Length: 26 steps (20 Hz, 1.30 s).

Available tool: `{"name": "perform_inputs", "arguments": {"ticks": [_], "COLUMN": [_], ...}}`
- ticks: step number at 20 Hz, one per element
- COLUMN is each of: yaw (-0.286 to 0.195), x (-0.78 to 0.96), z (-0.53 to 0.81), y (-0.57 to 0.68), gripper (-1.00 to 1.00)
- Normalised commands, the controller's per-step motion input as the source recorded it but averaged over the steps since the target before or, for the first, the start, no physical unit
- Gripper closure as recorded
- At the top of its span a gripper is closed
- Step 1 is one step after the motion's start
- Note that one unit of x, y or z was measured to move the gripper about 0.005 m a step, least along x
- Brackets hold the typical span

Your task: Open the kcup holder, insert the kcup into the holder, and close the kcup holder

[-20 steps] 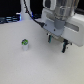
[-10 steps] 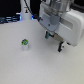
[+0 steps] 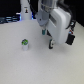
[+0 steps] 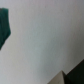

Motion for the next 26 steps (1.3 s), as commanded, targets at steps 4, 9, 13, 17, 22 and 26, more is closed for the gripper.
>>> {"name": "perform_inputs", "arguments": {"ticks": [4, 9, 13, 17, 22, 26], "yaw": [-0.253, -0.239, -0.237, -0.245, -0.246, -0.25], "x": [-0.42, -0.36, -0.3, -0.33, -0.34, -0.38], "z": [0.0, -0.1, -0.08, -0.2, -0.27, -0.29], "y": [-0.39, -0.46, -0.49, -0.47, -0.47, -0.46], "gripper": [-1.0, -1.0, -1.0, -1.0, -1.0, -1.0]}}
